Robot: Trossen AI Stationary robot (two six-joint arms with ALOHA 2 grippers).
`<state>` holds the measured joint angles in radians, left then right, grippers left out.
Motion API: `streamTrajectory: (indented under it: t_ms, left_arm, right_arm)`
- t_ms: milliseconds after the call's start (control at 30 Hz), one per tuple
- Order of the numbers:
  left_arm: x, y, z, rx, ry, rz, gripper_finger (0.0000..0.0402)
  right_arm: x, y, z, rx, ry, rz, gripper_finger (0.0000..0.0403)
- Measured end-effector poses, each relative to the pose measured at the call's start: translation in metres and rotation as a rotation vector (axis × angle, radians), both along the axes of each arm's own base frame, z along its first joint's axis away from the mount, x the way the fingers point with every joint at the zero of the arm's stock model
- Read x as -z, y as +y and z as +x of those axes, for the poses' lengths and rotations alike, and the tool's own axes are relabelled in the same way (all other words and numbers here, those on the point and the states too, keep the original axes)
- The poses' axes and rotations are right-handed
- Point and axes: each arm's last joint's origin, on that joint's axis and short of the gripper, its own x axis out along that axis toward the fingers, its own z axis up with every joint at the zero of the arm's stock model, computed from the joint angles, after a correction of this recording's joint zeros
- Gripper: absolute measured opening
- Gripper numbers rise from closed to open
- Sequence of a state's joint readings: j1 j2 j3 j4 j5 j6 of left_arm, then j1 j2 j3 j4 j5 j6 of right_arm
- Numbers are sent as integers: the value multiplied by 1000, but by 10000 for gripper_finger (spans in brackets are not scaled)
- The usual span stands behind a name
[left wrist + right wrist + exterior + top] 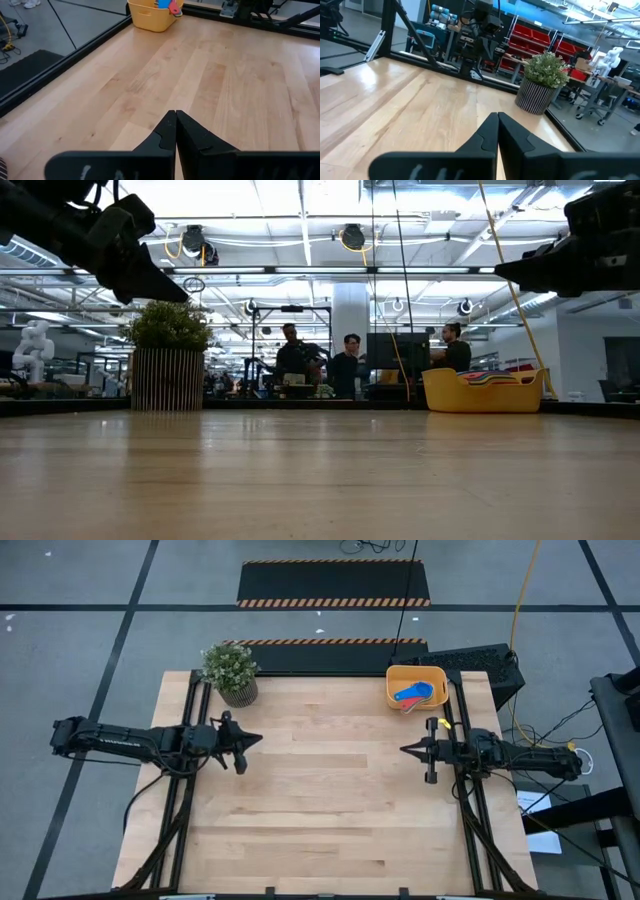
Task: Nest measuring cups in basket
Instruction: Return to Home Position
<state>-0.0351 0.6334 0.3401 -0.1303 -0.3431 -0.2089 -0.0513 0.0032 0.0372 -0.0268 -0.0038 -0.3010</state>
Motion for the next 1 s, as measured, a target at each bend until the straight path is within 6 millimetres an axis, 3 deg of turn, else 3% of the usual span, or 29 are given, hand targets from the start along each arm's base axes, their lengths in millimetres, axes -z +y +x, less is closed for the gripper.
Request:
streamTrajectory:
  t_ms: [600,1000]
  left_arm:
    - [3,-5,-1,50,33,-11,4]
    - [0,-4,-3,41,17,33,4]
  right_arm:
    - [-4,0,0,3,-45,-31,0]
    - [-1,0,0,4,-15,73,0]
